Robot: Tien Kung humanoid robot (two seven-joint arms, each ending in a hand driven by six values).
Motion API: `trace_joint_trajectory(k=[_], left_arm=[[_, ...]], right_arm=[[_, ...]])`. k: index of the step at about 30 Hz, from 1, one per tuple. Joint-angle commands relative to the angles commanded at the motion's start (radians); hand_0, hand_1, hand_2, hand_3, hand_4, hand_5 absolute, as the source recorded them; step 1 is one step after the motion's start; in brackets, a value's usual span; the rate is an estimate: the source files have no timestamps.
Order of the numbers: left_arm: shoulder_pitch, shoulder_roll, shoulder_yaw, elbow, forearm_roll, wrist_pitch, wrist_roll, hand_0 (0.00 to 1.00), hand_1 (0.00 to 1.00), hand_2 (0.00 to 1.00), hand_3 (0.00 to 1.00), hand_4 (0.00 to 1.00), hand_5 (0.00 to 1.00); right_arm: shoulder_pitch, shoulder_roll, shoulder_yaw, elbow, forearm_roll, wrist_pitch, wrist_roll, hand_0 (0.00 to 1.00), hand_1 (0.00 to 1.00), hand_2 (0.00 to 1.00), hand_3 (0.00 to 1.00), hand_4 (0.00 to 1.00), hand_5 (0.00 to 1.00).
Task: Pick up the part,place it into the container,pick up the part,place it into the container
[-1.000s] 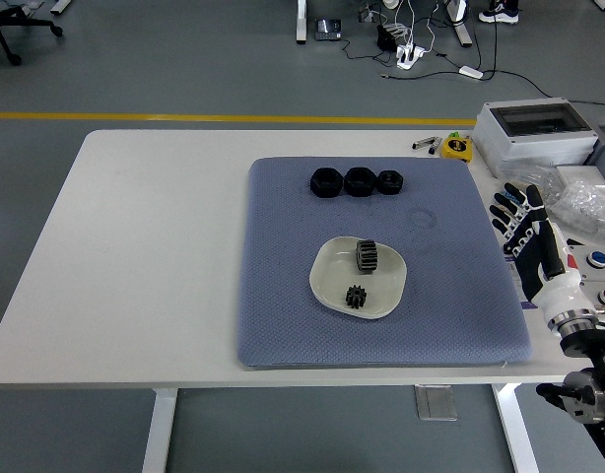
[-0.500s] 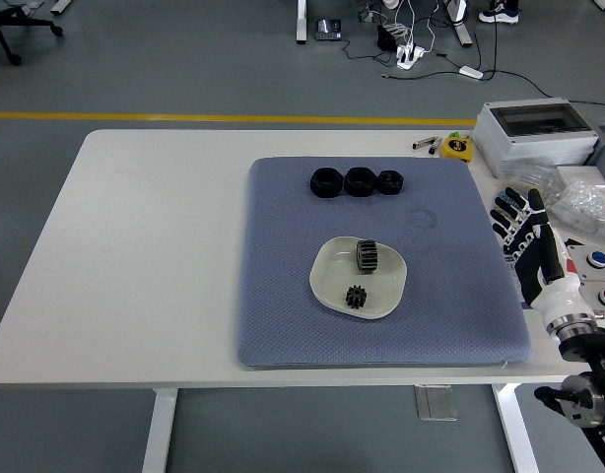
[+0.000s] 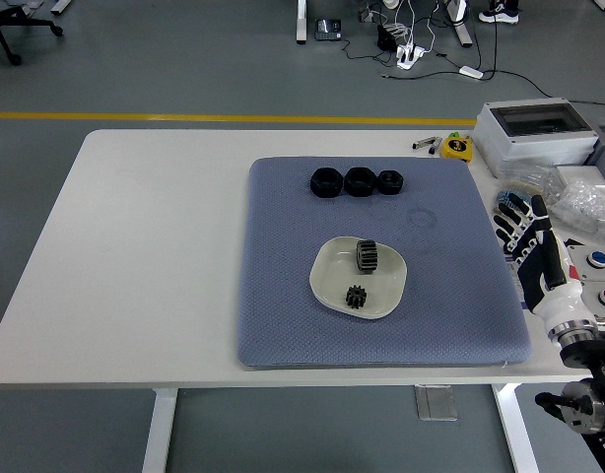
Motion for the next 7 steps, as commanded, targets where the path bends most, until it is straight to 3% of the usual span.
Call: trace_joint_trajectory(k=[7], left_arm=[[-0.004,-0.006,0.005,0.0,-0.005,0.003,-0.002,0.69,0.697,0.734,0.645,0.666,0.66]], right_arm=[[-0.005,0.006,0.004,0.0,-0.002,0.001,0.004,0.975,0.886,0.896,0.905,0.998,0.952]])
